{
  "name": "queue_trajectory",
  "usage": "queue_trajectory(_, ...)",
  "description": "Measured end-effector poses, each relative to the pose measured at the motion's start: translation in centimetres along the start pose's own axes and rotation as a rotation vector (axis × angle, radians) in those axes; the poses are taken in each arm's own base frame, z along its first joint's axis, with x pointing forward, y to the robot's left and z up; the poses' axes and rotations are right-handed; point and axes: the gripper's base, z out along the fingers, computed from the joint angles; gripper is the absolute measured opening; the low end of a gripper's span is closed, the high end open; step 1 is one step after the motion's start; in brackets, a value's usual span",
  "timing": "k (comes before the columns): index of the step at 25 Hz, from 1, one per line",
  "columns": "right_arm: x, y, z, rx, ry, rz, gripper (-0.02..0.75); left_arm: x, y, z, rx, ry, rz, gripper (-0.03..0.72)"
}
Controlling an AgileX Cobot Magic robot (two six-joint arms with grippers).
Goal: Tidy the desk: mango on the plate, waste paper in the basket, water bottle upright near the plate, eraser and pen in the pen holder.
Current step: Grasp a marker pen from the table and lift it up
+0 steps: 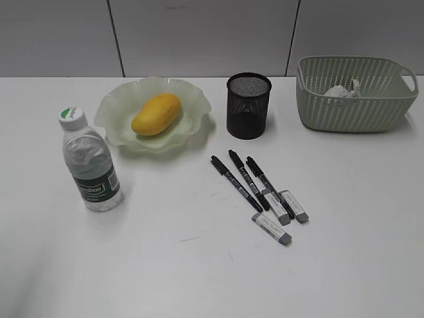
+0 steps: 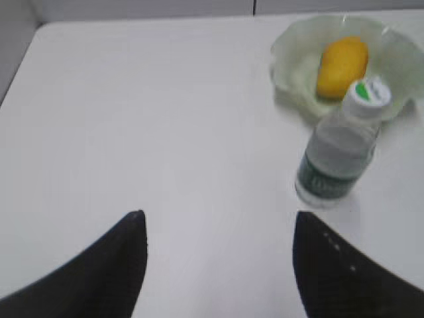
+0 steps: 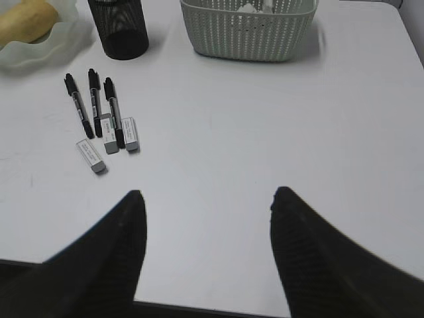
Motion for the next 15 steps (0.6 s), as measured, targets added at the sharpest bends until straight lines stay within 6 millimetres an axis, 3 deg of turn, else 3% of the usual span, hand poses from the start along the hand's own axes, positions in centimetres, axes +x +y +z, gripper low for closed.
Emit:
queue_trajectory(4, -0.2, 0.0, 0.1, -0.004, -0.002, 0.007, 0.468, 2.9, 1.0, -4.3, -0.003, 0.052, -0.058, 0.503)
queue_trajectory(7, -0.8, 0.0, 0.8, -0.018, 0.036, 0.018, 0.467, 4.1, 1.2, -6.3, 0.028, -0.003, -0.081, 0.488)
queue_trajectory(15, -4.5, 0.3, 5.5, -0.122, 0.100, -0.005, 0.466, 6.7, 1.2, -8.1, 0.098, -0.039, -0.044, 0.476)
